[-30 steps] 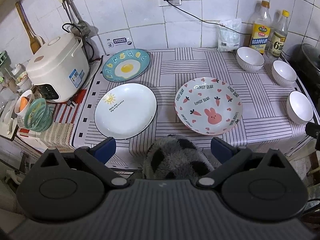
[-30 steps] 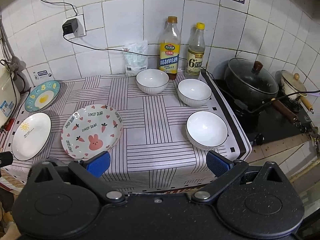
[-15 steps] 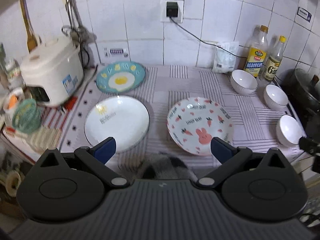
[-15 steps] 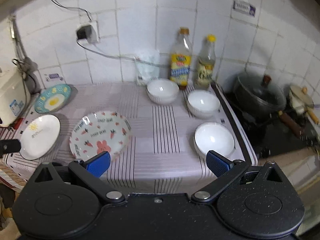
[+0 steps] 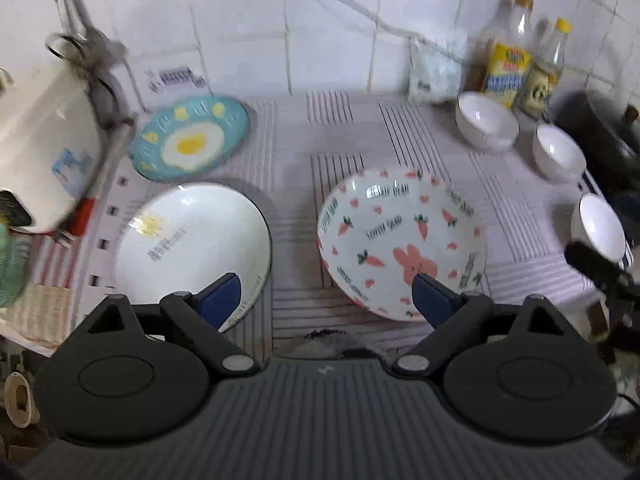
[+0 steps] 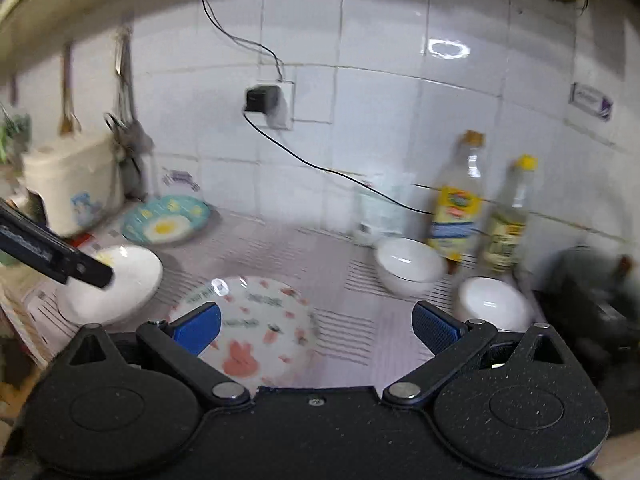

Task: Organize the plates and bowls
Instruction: 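Move both grippers to the bunny plate rim and close on it, then lift the bunny plate with both grippers and carry it toward the white bowls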

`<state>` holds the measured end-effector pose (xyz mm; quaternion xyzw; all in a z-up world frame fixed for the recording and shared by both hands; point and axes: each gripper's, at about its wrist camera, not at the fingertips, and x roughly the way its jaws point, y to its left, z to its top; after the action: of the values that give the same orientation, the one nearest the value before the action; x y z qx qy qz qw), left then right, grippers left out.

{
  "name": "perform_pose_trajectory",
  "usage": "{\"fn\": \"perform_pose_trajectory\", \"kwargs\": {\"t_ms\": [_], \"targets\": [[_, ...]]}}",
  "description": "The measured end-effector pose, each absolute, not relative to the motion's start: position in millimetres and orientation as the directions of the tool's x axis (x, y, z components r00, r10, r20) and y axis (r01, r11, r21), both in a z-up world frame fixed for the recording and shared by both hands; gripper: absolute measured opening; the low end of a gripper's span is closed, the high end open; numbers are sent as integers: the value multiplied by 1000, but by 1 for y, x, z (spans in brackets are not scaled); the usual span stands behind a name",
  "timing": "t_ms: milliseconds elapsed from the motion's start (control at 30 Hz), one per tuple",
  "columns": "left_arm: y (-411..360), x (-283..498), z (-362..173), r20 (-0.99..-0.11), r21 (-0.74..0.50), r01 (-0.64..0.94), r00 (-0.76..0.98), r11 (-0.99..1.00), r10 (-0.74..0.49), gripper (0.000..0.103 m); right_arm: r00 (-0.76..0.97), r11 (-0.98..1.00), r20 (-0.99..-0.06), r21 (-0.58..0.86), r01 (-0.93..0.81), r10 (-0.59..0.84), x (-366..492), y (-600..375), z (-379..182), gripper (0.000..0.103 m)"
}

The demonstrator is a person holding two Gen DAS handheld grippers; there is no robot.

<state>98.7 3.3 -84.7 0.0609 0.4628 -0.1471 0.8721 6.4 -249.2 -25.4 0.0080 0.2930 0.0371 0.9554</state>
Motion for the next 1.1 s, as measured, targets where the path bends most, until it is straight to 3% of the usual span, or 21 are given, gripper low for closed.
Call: {"fn": "perform_pose_trajectory", "kwargs": {"t_ms": [67, 200, 433, 600, 733, 900, 1000, 1033, 1100], "targets": [[7, 110, -100, -845, -53, 310, 492, 949, -208, 91, 834, 993, -541, 89, -71, 109, 13, -253, -45, 103], [7, 129, -125, -863, -100, 334, 440, 937, -249, 85, 792, 984, -594, 168, -52, 143, 34, -256, -83, 99], [5, 160, -160, -868, -188, 337, 382, 923, -316, 80, 719, 966, -664, 253, -43, 206, 46, -255, -134, 82], [-3, 175, -183, -897, -183, 345, 326, 921, -300, 60, 680, 947, -688, 320, -31, 255, 54, -255, -156, 75], [-11, 176, -186, -902, -152, 398, 318, 905, -292, 49, 680, 965, -716, 258, 47, 159, 59, -252, -164, 57], [-11, 184, -196, -910, -169, 390, 291, 905, -295, 24, 661, 940, -717, 337, 53, 220, 67, -258, -170, 50], [-7, 189, -201, -904, -228, 363, 266, 904, -334, 18, 651, 927, -715, 371, 45, 255, 72, -258, -174, 37], [-5, 190, -202, -903, -237, 352, 265, 905, -339, 18, 647, 922, -716, 384, 48, 264, 73, -259, -175, 27], [-5, 191, -204, -899, -249, 341, 267, 906, -347, 17, 645, 914, -715, 401, 63, 269, 75, -259, -177, 24]]}}
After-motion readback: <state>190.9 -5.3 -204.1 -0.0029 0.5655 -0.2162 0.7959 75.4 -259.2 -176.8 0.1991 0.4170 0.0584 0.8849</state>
